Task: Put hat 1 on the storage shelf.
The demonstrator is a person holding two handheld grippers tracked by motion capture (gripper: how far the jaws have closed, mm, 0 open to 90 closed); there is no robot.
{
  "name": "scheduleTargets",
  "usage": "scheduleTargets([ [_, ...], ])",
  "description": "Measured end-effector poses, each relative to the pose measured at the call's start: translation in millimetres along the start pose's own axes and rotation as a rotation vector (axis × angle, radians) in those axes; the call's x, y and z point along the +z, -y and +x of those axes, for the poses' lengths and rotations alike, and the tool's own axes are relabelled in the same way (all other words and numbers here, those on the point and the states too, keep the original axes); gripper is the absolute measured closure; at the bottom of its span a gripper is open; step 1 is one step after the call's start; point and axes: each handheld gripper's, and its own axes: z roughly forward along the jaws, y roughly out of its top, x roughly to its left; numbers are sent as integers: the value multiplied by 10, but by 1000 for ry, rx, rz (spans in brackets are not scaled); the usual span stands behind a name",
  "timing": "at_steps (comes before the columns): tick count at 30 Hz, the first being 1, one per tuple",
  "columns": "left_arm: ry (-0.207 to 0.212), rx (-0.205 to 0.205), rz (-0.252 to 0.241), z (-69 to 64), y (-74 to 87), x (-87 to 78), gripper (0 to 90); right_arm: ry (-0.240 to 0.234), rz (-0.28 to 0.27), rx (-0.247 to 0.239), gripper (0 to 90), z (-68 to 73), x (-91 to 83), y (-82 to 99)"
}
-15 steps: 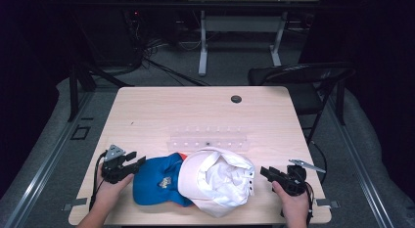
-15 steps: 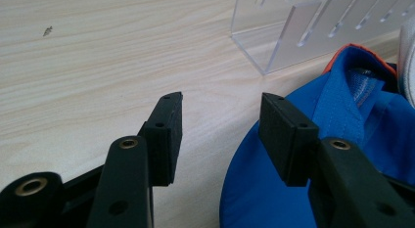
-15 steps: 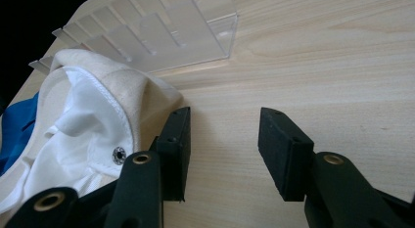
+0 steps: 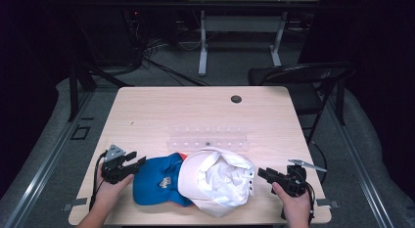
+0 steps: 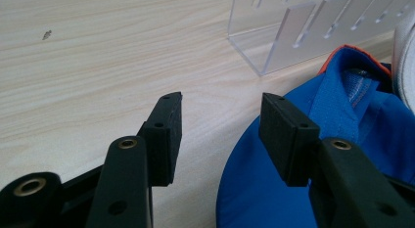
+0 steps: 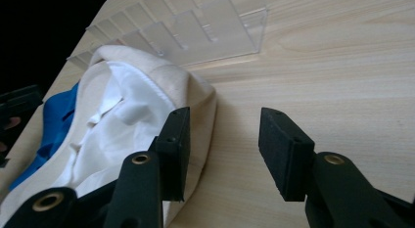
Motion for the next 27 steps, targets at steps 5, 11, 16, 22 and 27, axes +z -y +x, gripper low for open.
scheduleTargets([
  [5, -2, -3, 0, -3, 0, 3, 518, -50, 33, 11, 544, 32, -23, -10],
  [11, -3, -1, 1, 0, 0, 1, 516, -106, 83, 19, 516, 78, -6, -4],
  [16, -3, 0, 3, 3, 0, 1, 516, -132, 122, 27, 507, 106, 43, 16],
  [22, -5, -4, 7, 11, 2, 7, 515, -182, 180, 60, 485, 100, 152, 65],
  [27, -6, -1, 10, 12, 3, 21, 515, -214, 217, 77, 471, 91, 220, 88],
])
